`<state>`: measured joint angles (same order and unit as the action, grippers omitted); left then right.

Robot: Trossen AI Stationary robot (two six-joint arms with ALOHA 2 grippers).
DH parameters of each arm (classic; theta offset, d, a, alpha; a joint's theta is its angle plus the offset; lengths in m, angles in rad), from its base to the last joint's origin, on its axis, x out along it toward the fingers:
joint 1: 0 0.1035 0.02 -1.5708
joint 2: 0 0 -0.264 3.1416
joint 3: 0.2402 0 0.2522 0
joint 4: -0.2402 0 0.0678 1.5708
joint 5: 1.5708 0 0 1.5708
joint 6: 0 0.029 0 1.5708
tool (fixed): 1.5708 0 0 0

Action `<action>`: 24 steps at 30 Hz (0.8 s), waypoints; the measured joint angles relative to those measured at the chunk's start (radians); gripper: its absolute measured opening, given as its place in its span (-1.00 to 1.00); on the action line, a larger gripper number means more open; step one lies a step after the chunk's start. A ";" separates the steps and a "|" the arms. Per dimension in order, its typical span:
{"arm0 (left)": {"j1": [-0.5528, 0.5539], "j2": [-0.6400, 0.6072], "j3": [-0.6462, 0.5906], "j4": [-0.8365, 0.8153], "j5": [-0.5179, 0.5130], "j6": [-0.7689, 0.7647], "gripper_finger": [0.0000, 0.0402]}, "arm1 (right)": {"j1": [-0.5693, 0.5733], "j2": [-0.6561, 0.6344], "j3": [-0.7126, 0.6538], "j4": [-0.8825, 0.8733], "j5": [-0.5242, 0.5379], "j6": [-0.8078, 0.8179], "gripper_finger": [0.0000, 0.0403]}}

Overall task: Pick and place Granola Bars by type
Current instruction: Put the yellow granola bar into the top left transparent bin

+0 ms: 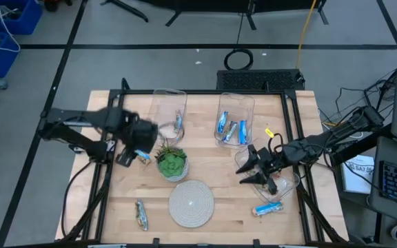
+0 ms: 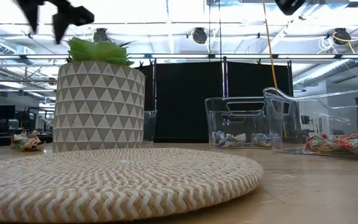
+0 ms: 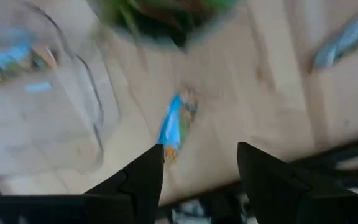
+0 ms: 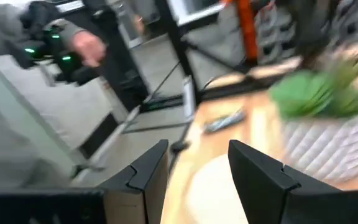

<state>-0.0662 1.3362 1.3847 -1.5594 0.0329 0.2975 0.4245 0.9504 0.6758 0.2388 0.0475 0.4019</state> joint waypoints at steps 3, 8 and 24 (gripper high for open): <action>-0.070 -0.008 -0.063 0.002 -0.059 -0.075 0.08 | 0.024 0.016 0.003 -0.055 -0.088 0.124 -0.22; -0.131 -0.009 -0.167 0.019 -0.063 -0.170 0.16 | 0.161 0.126 0.060 -0.184 -0.101 0.239 -0.22; -0.215 0.000 -0.512 0.309 -0.190 -0.084 0.19 | 0.248 0.233 0.101 -0.119 0.035 0.336 -0.22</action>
<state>-0.2807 1.3361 0.8731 -1.2500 -0.1569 0.2137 0.6724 1.1833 0.7769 0.1194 0.0824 0.7379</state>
